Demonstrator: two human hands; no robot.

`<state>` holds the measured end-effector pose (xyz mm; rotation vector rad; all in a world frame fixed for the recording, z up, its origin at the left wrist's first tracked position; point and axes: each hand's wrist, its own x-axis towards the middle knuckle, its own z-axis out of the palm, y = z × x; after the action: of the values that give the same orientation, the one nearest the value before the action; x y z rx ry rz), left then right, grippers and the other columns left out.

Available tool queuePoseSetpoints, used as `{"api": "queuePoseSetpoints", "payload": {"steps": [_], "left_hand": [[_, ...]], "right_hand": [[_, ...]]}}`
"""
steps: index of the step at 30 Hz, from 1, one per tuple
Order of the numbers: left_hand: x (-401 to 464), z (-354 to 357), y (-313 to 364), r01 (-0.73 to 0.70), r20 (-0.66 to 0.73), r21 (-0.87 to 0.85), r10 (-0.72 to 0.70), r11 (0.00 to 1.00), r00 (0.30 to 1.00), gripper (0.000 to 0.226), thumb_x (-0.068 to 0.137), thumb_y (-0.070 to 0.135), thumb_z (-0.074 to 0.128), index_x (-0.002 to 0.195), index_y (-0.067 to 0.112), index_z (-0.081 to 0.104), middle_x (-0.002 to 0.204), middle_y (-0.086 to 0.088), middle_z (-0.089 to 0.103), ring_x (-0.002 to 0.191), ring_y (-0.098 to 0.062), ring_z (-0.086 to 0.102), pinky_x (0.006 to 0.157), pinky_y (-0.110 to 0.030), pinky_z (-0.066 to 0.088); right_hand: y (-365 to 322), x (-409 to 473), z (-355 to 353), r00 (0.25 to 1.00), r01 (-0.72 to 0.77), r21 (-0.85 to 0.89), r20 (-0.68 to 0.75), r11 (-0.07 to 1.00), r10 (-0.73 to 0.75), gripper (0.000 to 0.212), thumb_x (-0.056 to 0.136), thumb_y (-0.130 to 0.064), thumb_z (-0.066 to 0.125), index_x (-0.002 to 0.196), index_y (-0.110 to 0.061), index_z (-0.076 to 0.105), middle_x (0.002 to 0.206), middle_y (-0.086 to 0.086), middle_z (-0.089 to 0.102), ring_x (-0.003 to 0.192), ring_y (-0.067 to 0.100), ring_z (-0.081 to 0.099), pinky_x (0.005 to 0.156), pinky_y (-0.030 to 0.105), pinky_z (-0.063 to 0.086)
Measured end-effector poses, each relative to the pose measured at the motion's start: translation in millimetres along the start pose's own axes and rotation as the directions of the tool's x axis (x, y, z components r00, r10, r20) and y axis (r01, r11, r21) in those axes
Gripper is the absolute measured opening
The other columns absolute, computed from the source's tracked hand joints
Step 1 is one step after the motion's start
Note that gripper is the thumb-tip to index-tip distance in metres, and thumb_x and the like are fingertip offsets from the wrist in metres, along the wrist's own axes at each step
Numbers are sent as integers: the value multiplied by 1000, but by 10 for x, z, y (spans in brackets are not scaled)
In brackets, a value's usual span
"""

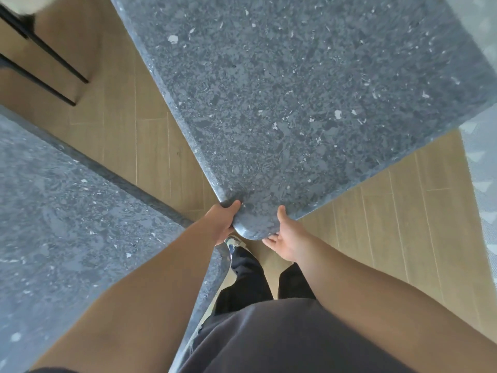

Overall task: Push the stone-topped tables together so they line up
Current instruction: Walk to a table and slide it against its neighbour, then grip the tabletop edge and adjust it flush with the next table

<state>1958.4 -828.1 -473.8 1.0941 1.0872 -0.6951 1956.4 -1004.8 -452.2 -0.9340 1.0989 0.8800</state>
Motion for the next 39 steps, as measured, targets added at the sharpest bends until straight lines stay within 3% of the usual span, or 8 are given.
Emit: {"api": "queuePoseSetpoints", "payload": {"steps": [2, 5, 8, 11, 16, 22, 30, 39], "left_hand": [[-60, 23, 5, -5, -75, 42, 9, 999, 997, 12, 101, 13, 54, 113, 10, 55, 94, -7, 64, 82, -21, 63, 72, -31, 58], [-202, 117, 37, -11, -191, 83, 27, 996, 981, 7, 98, 5, 51, 100, 6, 58, 90, -13, 57, 82, -26, 56, 73, -36, 52], [-398, 449, 87, -25, -345, 117, 65, 993, 936, 9, 96, 6, 52, 88, 8, 56, 84, -9, 53, 72, -22, 51, 75, -38, 48], [-599, 975, 131, -63, -427, 211, 150, 976, 892, 28, 99, 11, 48, 73, 21, 42, 77, 2, 41, 64, -13, 41, 64, -32, 44], [-891, 2279, 125, -201, -196, -2, 196, 980, 961, 15, 103, 7, 43, 102, 9, 58, 101, -11, 64, 90, -27, 64, 86, -41, 52], [-1107, 4003, 438, -277, 122, 177, 258, 944, 958, 20, 104, 5, 39, 113, 6, 56, 108, -13, 65, 94, -27, 65, 86, -40, 50], [-1145, 5551, 1327, -443, 255, 208, 389, 872, 885, 17, 101, 1, 47, 102, 9, 62, 102, -14, 71, 93, -27, 71, 83, -39, 57], [-939, 6954, 2554, -579, 356, 169, 498, 798, 791, 23, 101, -1, 42, 101, 11, 62, 104, -11, 69, 97, -26, 69, 82, -37, 55]], "right_hand": [[-148, -104, -92, 996, -84, -108, 6, 991, 85, 60, 100, -47, 51, 146, -11, 38, 150, 18, 46, 137, 35, 48, 115, 49, 38], [-417, -271, -341, 987, -148, -279, 23, 949, 161, 52, 104, -32, 49, 143, 1, 40, 137, 24, 55, 122, 36, 59, 107, 48, 47], [-788, -465, -738, 990, -83, -374, 77, 924, 120, 41, 105, -26, 46, 135, 1, 50, 125, 18, 66, 111, 29, 66, 92, 41, 55], [-1266, -673, -1222, 988, 30, -315, 156, 949, 21, 32, 105, -14, 45, 133, -1, 54, 127, 15, 65, 116, 28, 64, 95, 40, 53], [-2083, -1035, -2163, 971, 162, -234, 212, 959, -112, 29, 104, -13, 47, 128, -2, 57, 122, 15, 68, 110, 28, 66, 95, 42, 53], [-2950, -1453, -3154, 953, 282, -104, 146, 954, -266, 27, 103, -16, 49, 125, -3, 58, 123, 17, 66, 113, 31, 63, 103, 45, 50], [-4324, -1736, -3927, 882, 466, 40, 62, 884, -468, 16, 102, -14, 50, 106, -7, 63, 103, 11, 70, 100, 25, 68, 90, 39, 55], [-6094, -2178, -4175, 693, 705, -97, -117, 703, -711, 21, 101, -4, 42, 104, -13, 60, 89, 4, 66, 81, 17, 66, 82, 34, 56]]}}
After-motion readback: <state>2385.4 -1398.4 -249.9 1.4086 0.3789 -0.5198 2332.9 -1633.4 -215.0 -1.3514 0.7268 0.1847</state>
